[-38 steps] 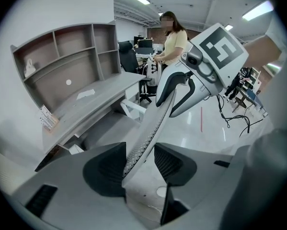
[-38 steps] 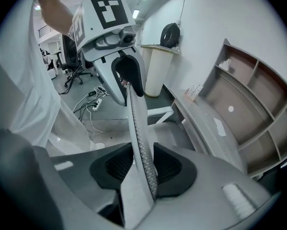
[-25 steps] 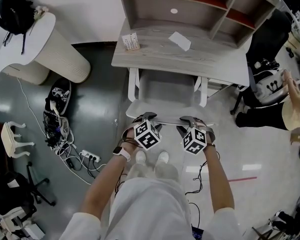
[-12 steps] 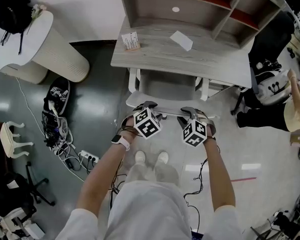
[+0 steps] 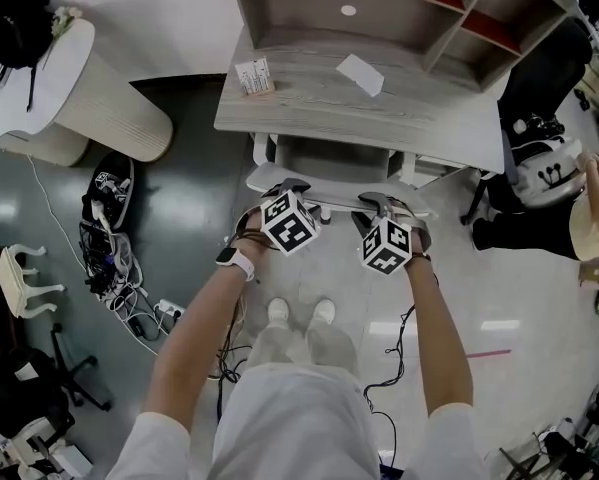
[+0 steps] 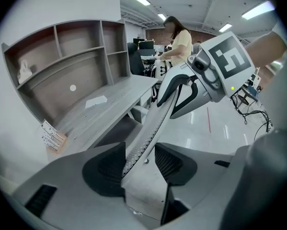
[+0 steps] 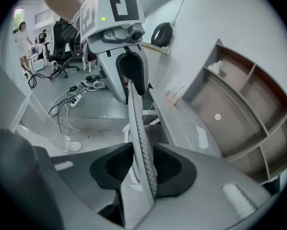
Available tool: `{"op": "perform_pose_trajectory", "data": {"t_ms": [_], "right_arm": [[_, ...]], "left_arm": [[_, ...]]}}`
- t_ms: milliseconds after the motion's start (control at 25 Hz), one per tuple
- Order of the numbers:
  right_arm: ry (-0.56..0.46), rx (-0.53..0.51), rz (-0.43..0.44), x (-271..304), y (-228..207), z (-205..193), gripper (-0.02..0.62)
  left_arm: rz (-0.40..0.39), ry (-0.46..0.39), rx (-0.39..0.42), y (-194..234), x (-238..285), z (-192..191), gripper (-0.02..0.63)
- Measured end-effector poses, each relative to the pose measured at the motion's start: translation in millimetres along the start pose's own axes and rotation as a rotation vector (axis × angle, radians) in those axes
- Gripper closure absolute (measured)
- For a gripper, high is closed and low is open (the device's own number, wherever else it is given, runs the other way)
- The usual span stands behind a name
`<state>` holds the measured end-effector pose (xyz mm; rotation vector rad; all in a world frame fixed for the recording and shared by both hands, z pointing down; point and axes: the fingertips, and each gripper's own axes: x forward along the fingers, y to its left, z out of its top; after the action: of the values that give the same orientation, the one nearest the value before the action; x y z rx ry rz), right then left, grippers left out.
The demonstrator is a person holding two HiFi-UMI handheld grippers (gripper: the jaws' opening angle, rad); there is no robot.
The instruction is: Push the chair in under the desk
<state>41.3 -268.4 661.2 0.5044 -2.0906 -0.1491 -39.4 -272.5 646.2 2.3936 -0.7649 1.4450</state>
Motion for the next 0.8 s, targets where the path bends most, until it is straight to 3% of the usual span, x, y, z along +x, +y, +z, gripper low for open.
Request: {"op": "perform_pose_trajectory", "data": {"t_ms": [520, 800], "right_arm": [[0.006, -0.021, -0.021, 28.3, -48.4, 6.4, 0.461], [0.022, -0.038, 0.018, 33.5, -59.2, 8.3, 0.472]], "left_arm": [[0.023, -0.015, 0.011, 50.1, 19.5, 21.3, 0.41], [0.004, 0.003, 0.0, 63.5, 22.9, 26.8, 0.408]]}}
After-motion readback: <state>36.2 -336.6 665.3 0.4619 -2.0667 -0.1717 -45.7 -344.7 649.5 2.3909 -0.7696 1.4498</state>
